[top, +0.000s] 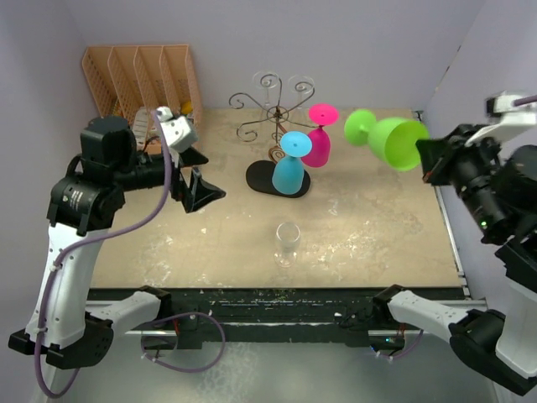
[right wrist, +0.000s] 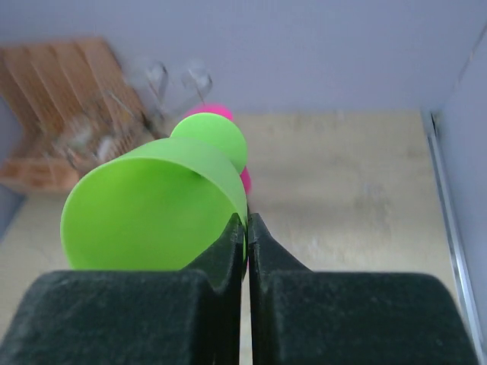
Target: Place the wine glass upside down on the wine glass rack
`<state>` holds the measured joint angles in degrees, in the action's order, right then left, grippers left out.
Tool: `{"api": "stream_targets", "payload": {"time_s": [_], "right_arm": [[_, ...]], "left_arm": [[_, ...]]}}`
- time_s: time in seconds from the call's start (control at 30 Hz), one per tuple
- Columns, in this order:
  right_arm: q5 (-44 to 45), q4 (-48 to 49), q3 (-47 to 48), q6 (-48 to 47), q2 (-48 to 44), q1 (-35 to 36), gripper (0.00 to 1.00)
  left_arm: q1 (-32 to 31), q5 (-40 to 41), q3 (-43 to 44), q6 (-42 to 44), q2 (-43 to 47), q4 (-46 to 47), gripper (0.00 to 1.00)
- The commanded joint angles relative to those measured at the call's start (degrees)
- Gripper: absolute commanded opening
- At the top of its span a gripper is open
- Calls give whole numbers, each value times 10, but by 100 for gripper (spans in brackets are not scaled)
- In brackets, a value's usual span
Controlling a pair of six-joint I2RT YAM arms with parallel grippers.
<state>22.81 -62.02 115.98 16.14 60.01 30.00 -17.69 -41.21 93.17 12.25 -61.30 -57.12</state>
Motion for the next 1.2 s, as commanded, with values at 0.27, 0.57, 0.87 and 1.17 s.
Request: {"api": "stream_targets", "payload": {"time_s": [0.27, 0.57, 0.87, 1.17], "right_arm": [[-132, 499, -50, -104, 83, 1, 0], [-215, 909, -252, -30, 90, 2, 0], [-196, 1256, -460, -30, 62, 33, 0], [-138, 1316, -444, -126, 140, 126, 0]], "left_arm": [[5, -49, 126, -431, -82, 259, 100], [26, -67, 85, -663, -118, 445, 100], [75, -26, 28, -951, -172, 703, 100], [79, -6, 37, -941, -186, 743, 100]]}}
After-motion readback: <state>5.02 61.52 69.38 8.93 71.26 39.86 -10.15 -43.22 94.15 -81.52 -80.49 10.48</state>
